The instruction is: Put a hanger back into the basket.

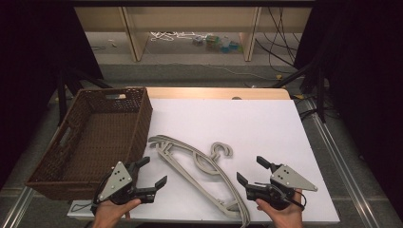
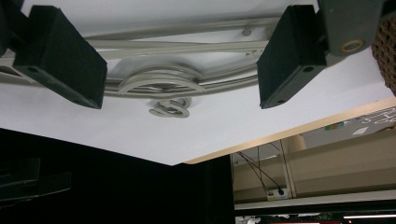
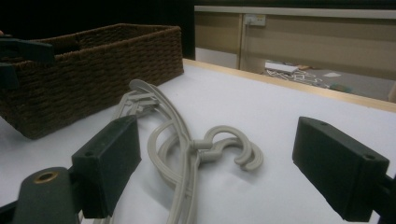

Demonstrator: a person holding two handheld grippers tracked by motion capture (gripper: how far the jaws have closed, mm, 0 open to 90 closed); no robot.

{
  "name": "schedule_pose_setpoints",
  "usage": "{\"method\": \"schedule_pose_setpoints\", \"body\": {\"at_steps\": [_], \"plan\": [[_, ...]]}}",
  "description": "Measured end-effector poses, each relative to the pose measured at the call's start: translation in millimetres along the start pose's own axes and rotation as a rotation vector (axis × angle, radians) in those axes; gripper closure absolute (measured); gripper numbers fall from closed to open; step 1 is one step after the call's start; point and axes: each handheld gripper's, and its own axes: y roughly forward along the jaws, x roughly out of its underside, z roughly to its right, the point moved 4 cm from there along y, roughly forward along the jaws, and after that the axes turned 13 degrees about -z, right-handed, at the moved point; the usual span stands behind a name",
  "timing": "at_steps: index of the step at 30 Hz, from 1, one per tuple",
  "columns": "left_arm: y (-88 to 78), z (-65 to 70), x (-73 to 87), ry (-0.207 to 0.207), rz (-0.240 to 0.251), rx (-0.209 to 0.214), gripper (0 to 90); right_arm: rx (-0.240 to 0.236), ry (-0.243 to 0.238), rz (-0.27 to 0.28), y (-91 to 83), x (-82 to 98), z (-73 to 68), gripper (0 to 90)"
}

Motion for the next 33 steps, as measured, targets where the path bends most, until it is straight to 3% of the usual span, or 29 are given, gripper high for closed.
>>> {"method": "schedule_pose_setpoints", "body": {"at_steps": [10, 22, 26, 27, 31, 32, 33], "plan": [[-0.3, -0.5, -0.4, 0.023, -0.002, -0.006, 15.9, -0.008, -0.012, 0.0, 0.9, -0.9, -1.5, 16.3], [0.4, 1.0, -0.2, 0.015, -0.005, -0.001, 15.9, -0.011, -0.018, -0.011, 4.3, -1.6, -2.1, 16.6], [0.5, 0.9, -0.2, 0.017, -0.005, -0.001, 15.9, -0.027, -0.021, -0.04, 7.6, -1.3, -1.3, 16.6], [0.7, 1.0, -0.2, 0.014, -0.006, -0.001, 15.9, -0.048, -0.02, -0.074, 11.1, 0.0, -2.7, 17.4], [1.9, 1.5, -0.3, 0.019, -0.002, 0.004, 15.9, -0.045, -0.046, -0.112, 17.8, 0.1, -1.9, 19.0], [2.6, 2.0, -0.3, 0.017, 0.004, 0.01, 15.9, -0.051, -0.061, -0.136, 21.3, -0.3, -1.6, 19.7], [2.7, 2.3, -0.5, 0.016, 0.003, 0.009, 15.9, -0.07, -0.075, -0.194, 27.7, 0.3, -3.3, 21.4]]}}
